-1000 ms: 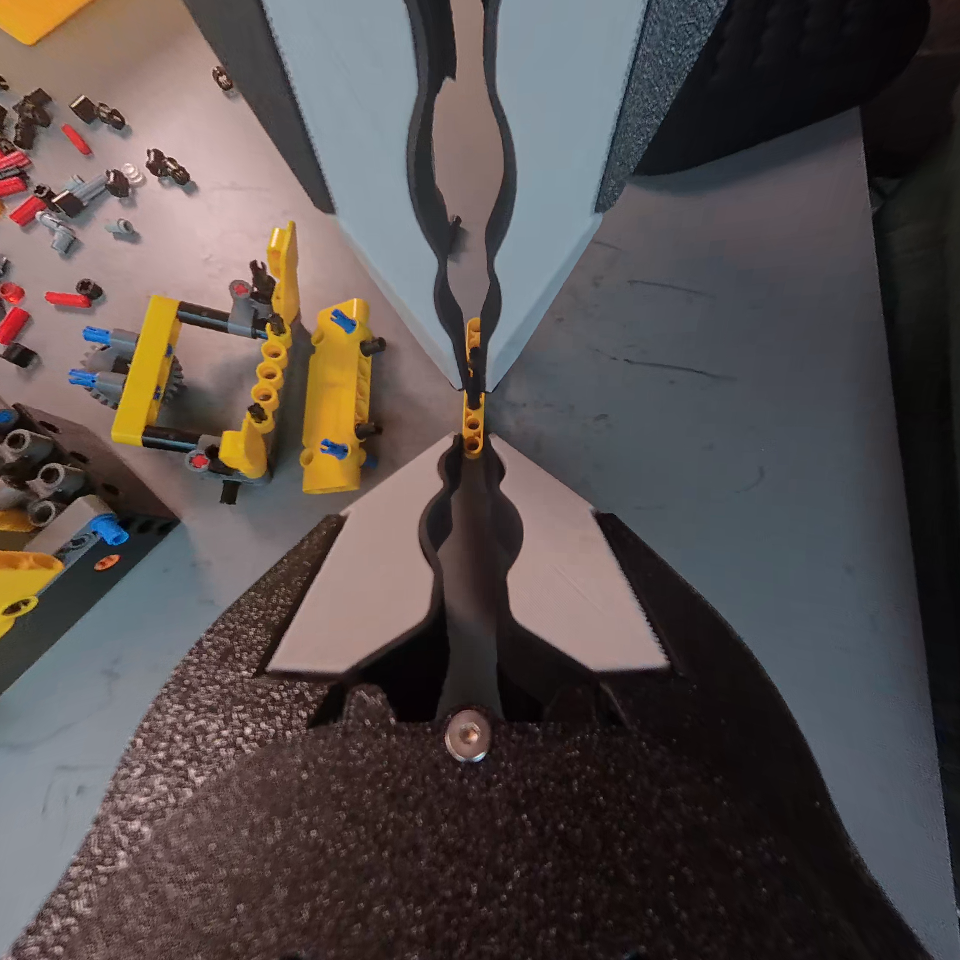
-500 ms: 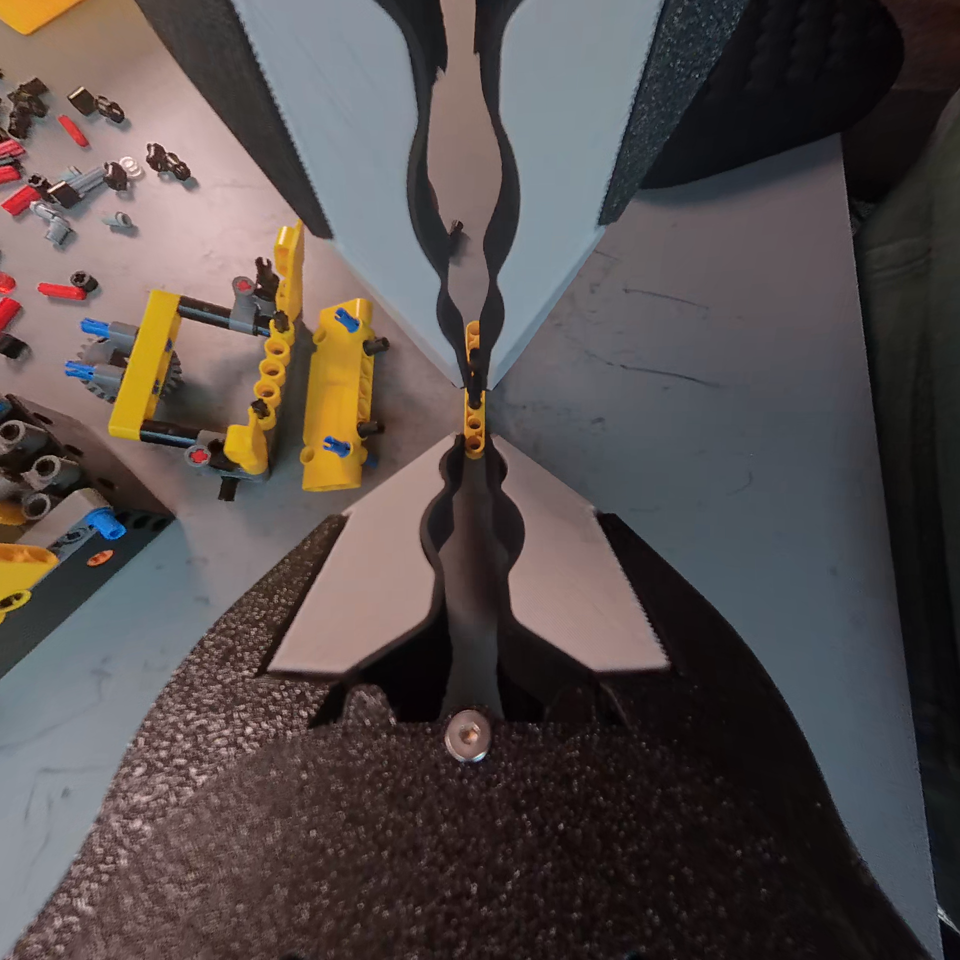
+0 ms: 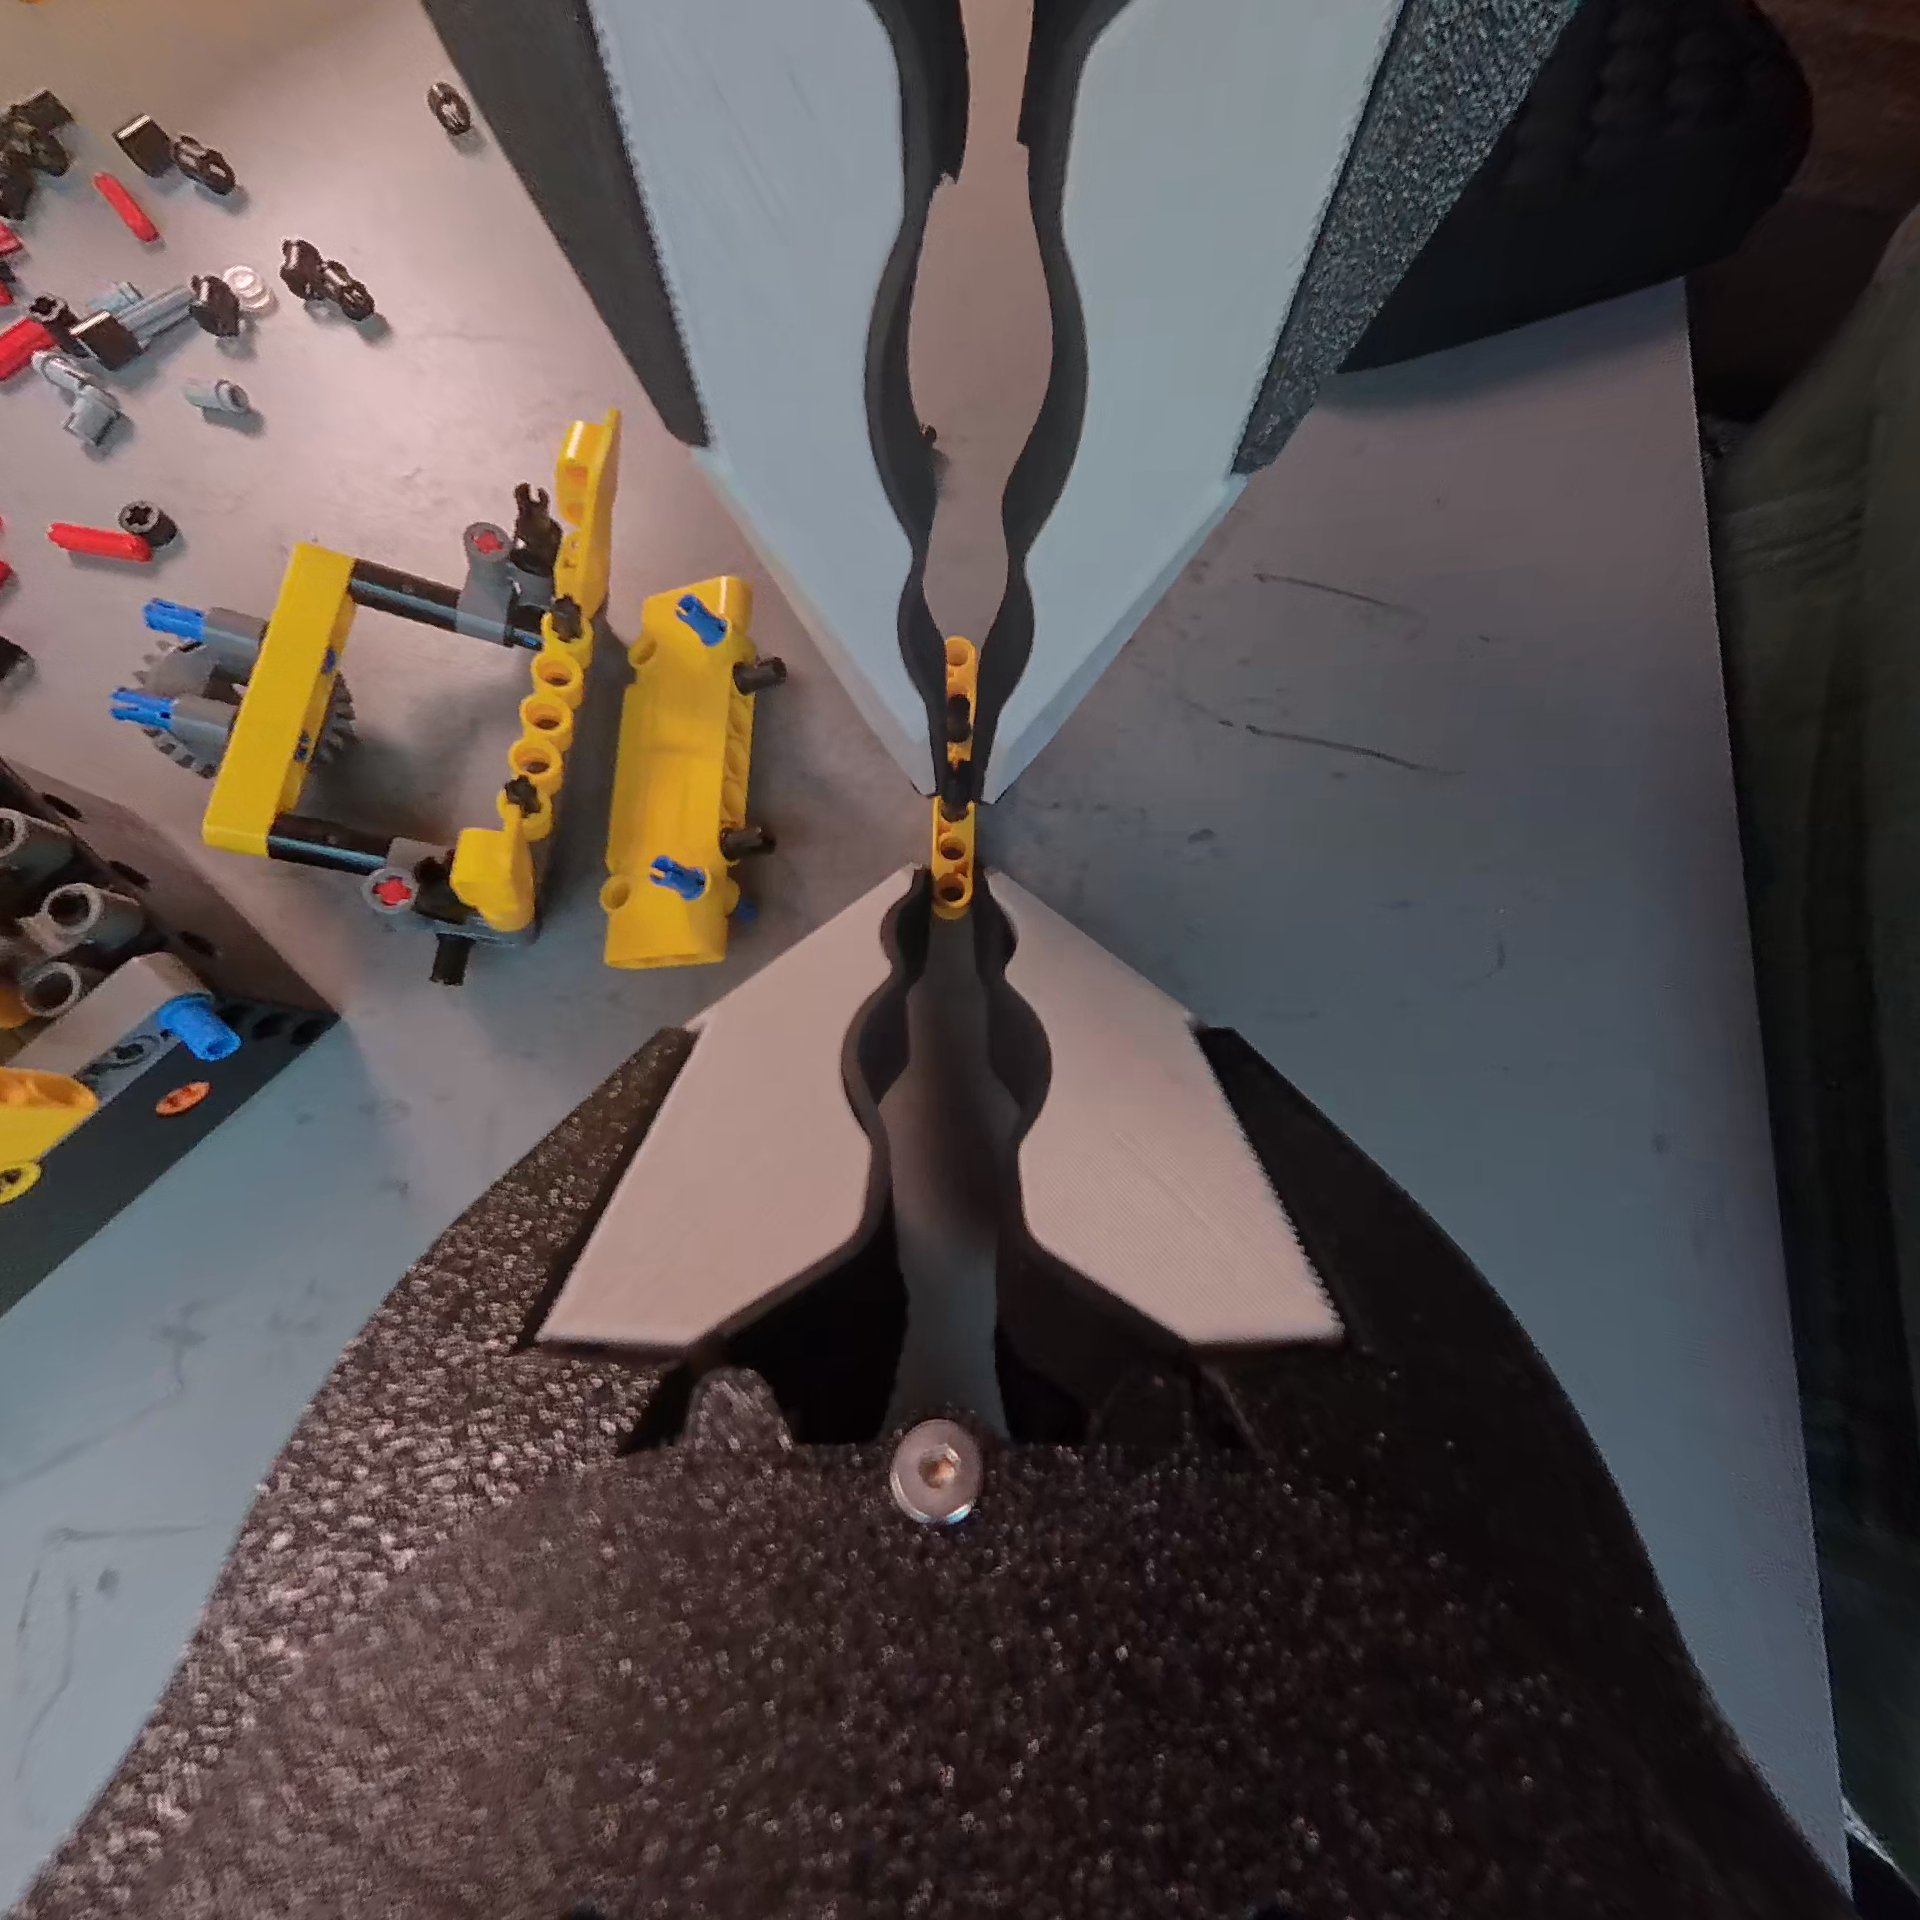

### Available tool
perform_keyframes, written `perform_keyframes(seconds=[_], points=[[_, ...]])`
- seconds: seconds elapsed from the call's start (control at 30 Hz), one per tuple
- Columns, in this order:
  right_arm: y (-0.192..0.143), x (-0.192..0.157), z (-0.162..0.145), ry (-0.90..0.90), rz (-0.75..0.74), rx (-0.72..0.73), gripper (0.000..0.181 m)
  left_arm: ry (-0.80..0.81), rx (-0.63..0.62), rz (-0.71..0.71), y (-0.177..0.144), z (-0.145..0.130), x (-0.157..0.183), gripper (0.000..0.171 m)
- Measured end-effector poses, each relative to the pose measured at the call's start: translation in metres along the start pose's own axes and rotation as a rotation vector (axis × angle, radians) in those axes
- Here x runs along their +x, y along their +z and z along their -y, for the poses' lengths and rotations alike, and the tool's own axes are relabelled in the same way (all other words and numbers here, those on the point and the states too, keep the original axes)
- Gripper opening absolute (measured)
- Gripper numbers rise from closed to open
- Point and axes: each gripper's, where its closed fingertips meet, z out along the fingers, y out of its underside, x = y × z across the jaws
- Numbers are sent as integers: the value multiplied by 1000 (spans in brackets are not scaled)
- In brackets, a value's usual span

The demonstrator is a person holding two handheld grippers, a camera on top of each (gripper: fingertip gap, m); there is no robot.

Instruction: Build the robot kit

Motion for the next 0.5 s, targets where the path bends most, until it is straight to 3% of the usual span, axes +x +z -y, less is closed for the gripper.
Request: perform_keyframes(seconds=[0.03,0.5], points=[[0,0,-1,-4,3,-8,2,-1,0,-1,0,0,0,6],[1,0,2,-11,8,-28,1,-43,0,-14,-1,-1,0,6]])
